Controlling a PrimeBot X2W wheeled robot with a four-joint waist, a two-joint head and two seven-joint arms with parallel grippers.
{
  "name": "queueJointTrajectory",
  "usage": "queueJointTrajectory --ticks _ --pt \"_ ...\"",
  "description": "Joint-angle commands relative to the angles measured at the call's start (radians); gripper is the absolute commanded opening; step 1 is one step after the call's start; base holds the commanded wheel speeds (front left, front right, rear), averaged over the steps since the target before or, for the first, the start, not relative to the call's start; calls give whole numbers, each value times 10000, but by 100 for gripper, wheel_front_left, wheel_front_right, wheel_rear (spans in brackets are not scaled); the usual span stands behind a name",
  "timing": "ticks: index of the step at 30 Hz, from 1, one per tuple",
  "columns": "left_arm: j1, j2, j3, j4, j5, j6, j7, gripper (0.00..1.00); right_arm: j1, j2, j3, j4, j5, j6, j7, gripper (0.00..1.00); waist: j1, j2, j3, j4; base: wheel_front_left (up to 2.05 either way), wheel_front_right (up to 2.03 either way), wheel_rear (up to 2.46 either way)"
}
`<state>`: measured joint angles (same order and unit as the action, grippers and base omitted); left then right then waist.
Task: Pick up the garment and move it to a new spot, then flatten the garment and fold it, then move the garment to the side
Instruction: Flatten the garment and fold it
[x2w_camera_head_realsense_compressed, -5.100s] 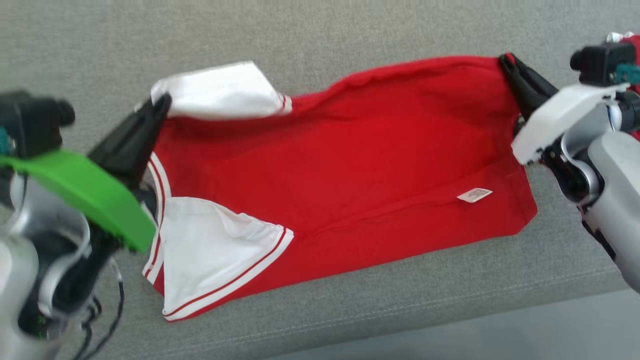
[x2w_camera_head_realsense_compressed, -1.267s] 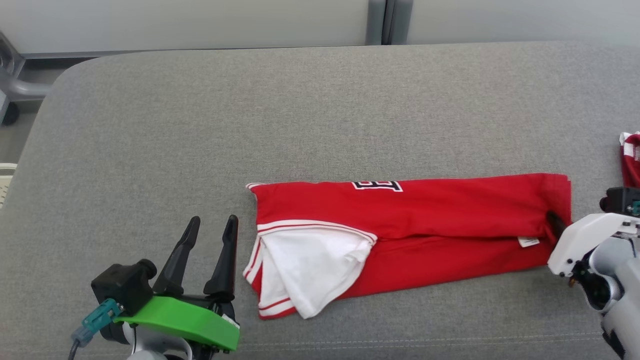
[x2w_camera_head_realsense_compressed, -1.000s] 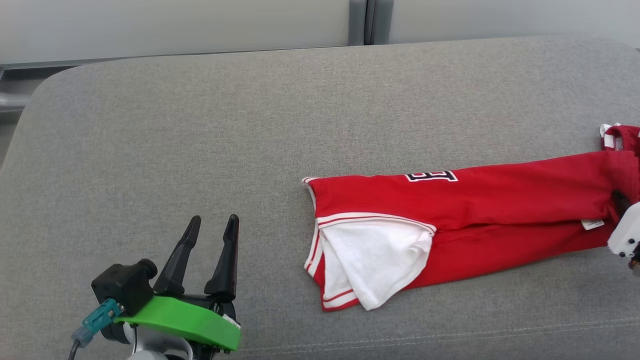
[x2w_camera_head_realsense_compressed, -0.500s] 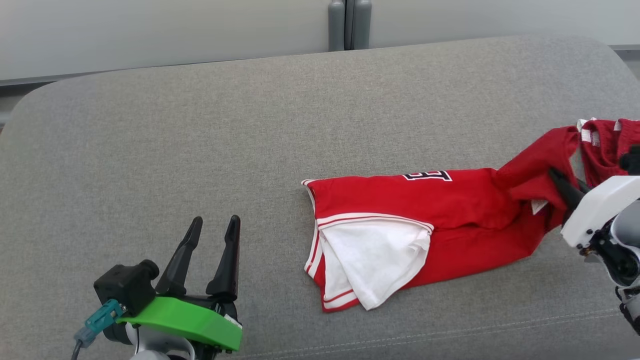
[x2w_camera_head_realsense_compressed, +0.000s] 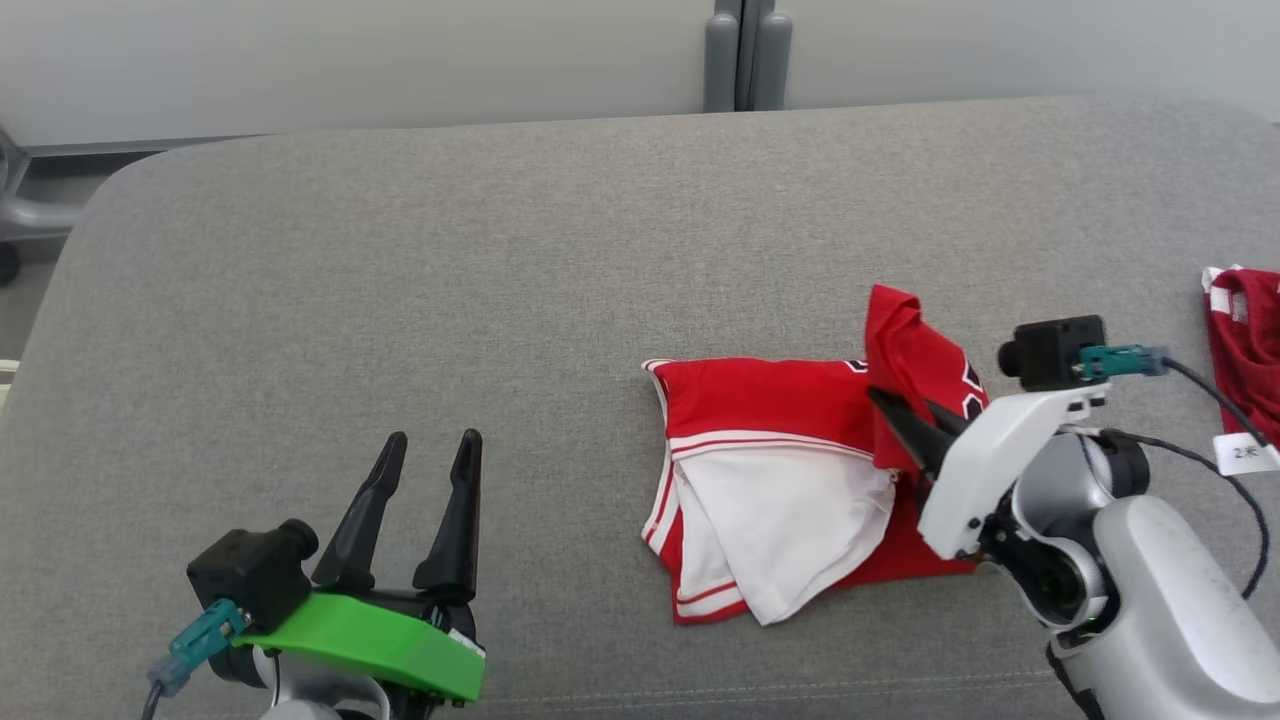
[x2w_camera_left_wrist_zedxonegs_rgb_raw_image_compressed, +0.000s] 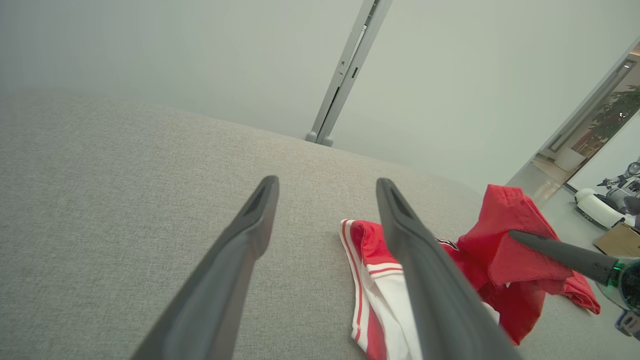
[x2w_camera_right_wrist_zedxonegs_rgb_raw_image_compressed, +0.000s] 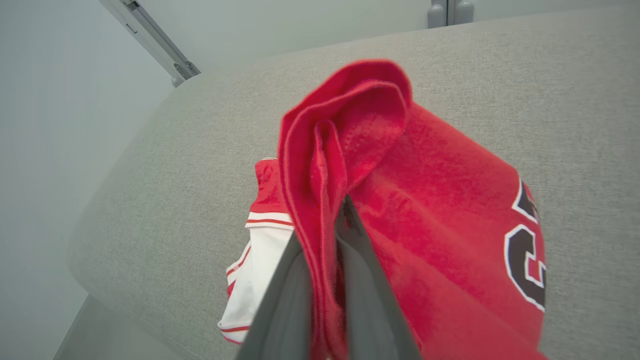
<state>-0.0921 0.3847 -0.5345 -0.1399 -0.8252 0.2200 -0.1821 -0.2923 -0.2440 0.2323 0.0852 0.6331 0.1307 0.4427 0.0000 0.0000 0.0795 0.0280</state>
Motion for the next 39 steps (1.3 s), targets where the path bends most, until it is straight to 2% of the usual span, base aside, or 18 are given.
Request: queueJointTrajectory --ticks 1,3,9,17,18,19,20,21,24,28,32,39 --pt "-164 -13 -19 41 -44 -66 -37 100 -217 354 117 307 -308 -2 79 0 0 0 -20 335 0 0 0" --pt "-167 -32 -50 70 -46 -95 -37 100 -396 806 222 739 -606 0 99 0 0 0 -29 498 0 0 0" --pt "-267 -150 -169 215 -83 -205 -64 100 -793 1504 399 2053 -1219 0 -101 0 0 0 -39 961 0 0 0" --pt "-197 -270 -236 453 -110 -331 -184 100 -1225 1827 873 3866 -1741 0 -461 0 0 0 -78 1369 0 0 0" --pt "-188 -284 -252 487 -115 -340 -190 100 -1272 1856 958 4076 -1776 0 -494 9 0 0 -91 1389 0 0 0" --pt "-176 -294 -256 513 -125 -346 -201 100 -1338 1865 999 4265 -1821 0 -545 32 0 0 -104 1401 0 0 0" --pt "-168 -302 -266 537 -135 -355 -207 100 -1421 1871 1030 4444 -1849 0 -629 59 0 0 -117 1409 0 0 0" --pt "-162 -304 -278 560 -144 -362 -210 100 -1509 1879 1100 4615 -1898 -2 -686 100 0 0 -132 1413 0 0 0" --pt "-128 -313 -282 598 -165 -362 -220 100 -1675 1910 1360 4869 -1739 -2 -912 100 0 0 -197 1374 0 0 0" --pt "-12 -288 -288 610 -217 -315 -187 100 -2013 1918 1744 4561 -1031 -2 -1215 100 0 0 -318 1172 0 0 0" --pt "25 -261 -292 562 -182 -245 -177 100 -2338 1864 1452 4081 -806 -2 -1500 100 0 0 -431 946 0 0 0" --pt "129 -197 -351 420 -109 -167 -150 100 -1872 301 351 3315 -1082 -2 -1806 100 0 0 -497 666 0 0 0"
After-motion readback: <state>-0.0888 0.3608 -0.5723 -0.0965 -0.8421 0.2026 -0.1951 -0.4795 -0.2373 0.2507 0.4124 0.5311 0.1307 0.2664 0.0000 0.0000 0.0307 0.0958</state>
